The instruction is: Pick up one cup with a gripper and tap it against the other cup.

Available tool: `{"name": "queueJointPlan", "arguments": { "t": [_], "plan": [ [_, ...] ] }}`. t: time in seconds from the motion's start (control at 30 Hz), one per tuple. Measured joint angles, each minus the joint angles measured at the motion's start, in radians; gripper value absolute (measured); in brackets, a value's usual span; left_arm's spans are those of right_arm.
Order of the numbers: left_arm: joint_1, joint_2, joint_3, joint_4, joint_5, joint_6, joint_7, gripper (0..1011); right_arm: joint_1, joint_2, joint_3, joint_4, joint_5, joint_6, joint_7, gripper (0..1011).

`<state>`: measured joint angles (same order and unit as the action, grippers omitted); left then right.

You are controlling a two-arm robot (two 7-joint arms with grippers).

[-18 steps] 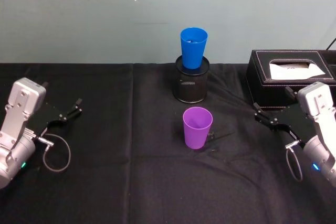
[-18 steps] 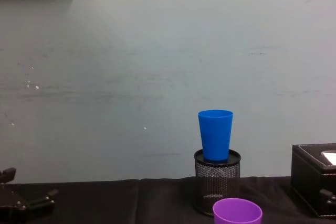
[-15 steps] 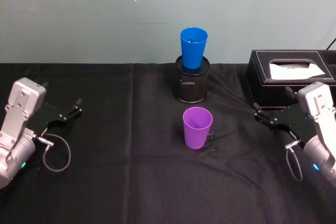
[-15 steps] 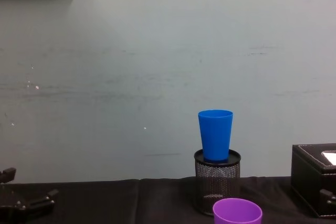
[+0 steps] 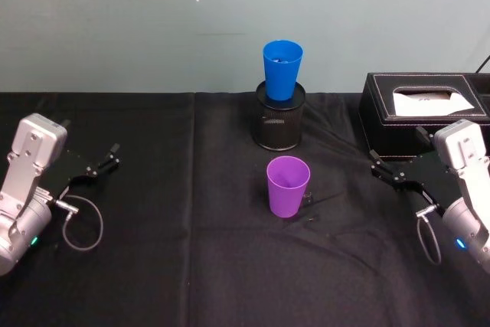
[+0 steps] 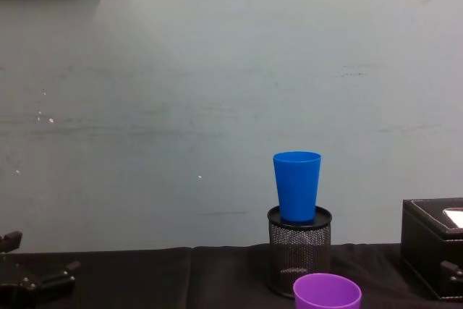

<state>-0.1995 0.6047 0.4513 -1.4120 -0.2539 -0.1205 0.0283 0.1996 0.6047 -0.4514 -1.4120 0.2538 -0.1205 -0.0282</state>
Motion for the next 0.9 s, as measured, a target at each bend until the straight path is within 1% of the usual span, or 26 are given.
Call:
{"name": "queueJointPlan", "arguments": {
  "t": [0.9],
  "plan": [
    [0.0, 0.0, 0.0, 0.0, 0.0, 0.0, 0.0, 1000, 0.0, 0.0, 0.0, 0.0, 0.0, 0.0, 0.0, 1004]
  ]
}}
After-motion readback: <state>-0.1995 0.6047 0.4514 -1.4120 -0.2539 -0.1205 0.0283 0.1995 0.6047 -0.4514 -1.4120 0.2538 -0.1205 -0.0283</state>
